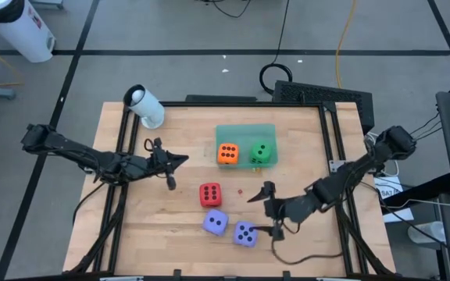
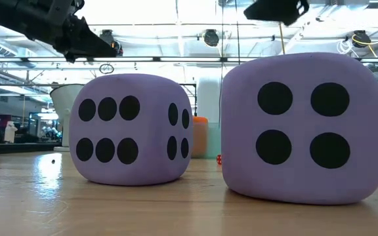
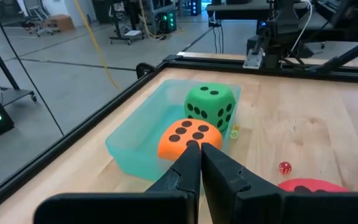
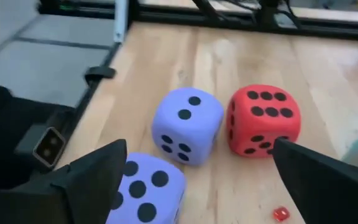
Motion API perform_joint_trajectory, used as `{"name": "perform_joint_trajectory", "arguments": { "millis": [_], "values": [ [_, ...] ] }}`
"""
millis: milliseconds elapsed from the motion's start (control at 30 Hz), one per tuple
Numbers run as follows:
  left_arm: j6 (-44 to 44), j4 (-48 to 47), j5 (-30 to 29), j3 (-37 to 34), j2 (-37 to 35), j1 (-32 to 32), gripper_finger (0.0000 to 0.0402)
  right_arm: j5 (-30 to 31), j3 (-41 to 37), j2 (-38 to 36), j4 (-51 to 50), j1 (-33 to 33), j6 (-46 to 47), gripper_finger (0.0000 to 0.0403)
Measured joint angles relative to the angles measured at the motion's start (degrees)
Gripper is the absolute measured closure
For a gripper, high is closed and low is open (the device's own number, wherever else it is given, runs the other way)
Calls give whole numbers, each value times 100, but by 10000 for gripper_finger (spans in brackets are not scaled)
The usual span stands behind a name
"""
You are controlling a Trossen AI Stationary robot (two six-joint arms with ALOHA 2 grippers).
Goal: Pick & Place Dice
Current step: Put the big purple die into the green bin
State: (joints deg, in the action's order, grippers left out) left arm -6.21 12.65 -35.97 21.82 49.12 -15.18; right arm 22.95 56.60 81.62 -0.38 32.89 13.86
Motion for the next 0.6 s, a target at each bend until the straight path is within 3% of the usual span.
{"name": "perform_joint_trajectory", "arguments": {
  "millis": [233, 400, 600],
  "values": [
    [4, 48, 2, 0, 44, 0, 376, 374, 1504, 776, -1958, 141, 1732, 4],
    [-28, -150, 15, 0, 44, 0, 376, -65, 2402, 1405, -2884, 161, 2436, 4],
    [-357, -470, 164, 0, 44, 0, 376, -550, 2765, 1951, -3178, 215, 2762, 4]
  ]
}}
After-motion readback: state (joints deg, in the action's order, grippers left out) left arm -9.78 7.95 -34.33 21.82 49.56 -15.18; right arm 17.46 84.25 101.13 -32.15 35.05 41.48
